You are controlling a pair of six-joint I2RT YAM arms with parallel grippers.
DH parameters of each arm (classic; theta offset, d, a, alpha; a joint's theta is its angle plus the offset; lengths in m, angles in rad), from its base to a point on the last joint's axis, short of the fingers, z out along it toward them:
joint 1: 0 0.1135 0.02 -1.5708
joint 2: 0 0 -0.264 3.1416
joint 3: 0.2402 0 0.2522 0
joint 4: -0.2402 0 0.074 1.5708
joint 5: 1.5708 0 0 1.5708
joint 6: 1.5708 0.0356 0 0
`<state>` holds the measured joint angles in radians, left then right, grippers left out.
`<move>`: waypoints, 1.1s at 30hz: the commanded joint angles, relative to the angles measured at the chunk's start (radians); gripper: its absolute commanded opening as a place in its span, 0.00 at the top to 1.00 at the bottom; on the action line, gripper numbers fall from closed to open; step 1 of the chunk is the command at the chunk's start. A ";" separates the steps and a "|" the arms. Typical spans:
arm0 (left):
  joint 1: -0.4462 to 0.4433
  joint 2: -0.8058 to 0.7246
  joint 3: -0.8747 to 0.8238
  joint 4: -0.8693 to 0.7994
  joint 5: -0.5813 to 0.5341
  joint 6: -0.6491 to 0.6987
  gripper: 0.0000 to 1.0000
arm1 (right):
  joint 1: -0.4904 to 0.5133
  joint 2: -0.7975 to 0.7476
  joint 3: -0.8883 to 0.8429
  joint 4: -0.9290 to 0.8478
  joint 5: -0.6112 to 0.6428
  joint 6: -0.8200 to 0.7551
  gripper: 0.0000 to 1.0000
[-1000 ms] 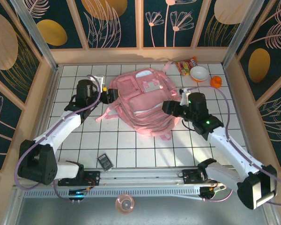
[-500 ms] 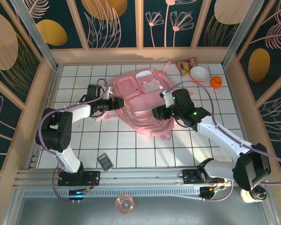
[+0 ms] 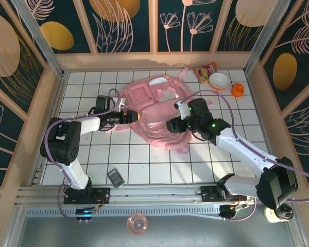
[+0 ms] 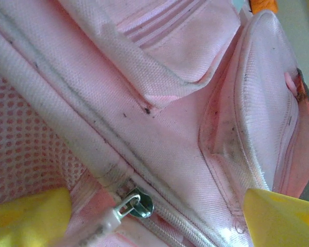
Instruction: Pack the student bag
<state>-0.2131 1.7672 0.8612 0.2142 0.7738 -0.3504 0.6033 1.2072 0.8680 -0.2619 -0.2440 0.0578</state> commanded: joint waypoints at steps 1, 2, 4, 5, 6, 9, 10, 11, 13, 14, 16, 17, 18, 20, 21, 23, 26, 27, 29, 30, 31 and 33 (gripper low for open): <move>0.002 -0.022 -0.007 0.100 0.080 0.042 0.23 | 0.016 -0.003 -0.012 0.042 -0.018 0.001 0.39; 0.002 -0.032 -0.006 0.092 0.102 0.054 0.26 | 0.019 -0.003 -0.016 0.044 -0.018 0.003 0.39; 0.001 -0.048 -0.013 0.057 0.122 0.096 0.30 | 0.025 -0.003 -0.024 0.049 -0.018 0.004 0.39; 0.002 -0.084 -0.018 0.035 0.130 0.120 0.33 | 0.027 -0.002 -0.029 0.054 -0.017 0.002 0.40; 0.002 -0.097 -0.023 0.023 0.139 0.137 0.35 | 0.031 -0.001 -0.030 0.056 -0.017 0.000 0.40; 0.003 -0.116 -0.036 -0.010 0.157 0.173 0.41 | 0.045 0.017 -0.016 0.047 -0.011 -0.011 0.40; 0.001 -0.117 -0.037 -0.019 0.156 0.180 0.44 | 0.050 0.024 -0.007 0.043 -0.007 -0.018 0.40; 0.002 -0.114 -0.038 -0.021 0.150 0.180 0.47 | 0.057 0.031 0.002 0.038 -0.002 -0.025 0.40; 0.002 -0.104 -0.040 -0.026 0.138 0.177 0.51 | 0.064 0.046 0.014 0.034 0.004 -0.035 0.40; 0.002 -0.095 -0.038 -0.033 0.120 0.177 0.52 | 0.067 0.054 0.021 0.030 0.006 -0.041 0.40; 0.003 -0.079 -0.037 -0.055 0.090 0.190 0.55 | 0.072 0.064 0.028 0.025 0.009 -0.045 0.40; 0.002 -0.071 -0.034 -0.066 0.067 0.196 0.58 | 0.075 0.066 0.030 0.026 0.012 -0.046 0.40; 0.002 -0.064 -0.032 -0.076 0.050 0.198 0.61 | 0.075 0.067 0.031 0.026 0.015 -0.048 0.40; 0.002 -0.060 -0.029 -0.098 0.024 0.212 0.63 | 0.079 0.066 0.031 0.029 0.025 -0.048 0.40; 0.003 -0.060 -0.026 -0.107 0.007 0.212 0.62 | 0.083 0.066 0.032 0.030 0.031 -0.048 0.40; 0.002 -0.060 -0.026 -0.113 -0.023 0.211 0.51 | 0.093 0.066 0.030 0.034 0.043 -0.052 0.40; 0.002 -0.083 -0.026 -0.097 -0.060 0.166 0.44 | 0.102 0.080 0.042 0.061 0.029 -0.043 0.40; 0.002 -0.099 -0.027 -0.083 -0.067 0.149 0.42 | 0.102 0.090 0.055 0.067 0.022 -0.030 0.40; 0.002 -0.138 -0.019 -0.060 -0.126 0.102 0.36 | 0.102 0.125 0.090 0.074 -0.001 0.008 0.39; 0.004 -0.145 -0.002 -0.066 -0.177 0.076 0.36 | 0.102 0.140 0.104 0.067 0.002 0.044 0.39; 0.009 -0.141 0.028 -0.087 -0.222 0.045 0.36 | 0.099 0.158 0.123 0.049 0.010 0.108 0.39; 0.012 -0.117 0.090 -0.110 -0.267 -0.015 0.35 | 0.090 0.183 0.140 0.012 0.001 0.239 0.38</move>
<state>-0.2089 1.6585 0.8684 0.1097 0.6147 -0.2668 0.6991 1.3613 0.9661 -0.2287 -0.2337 0.1314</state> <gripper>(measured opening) 0.643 0.615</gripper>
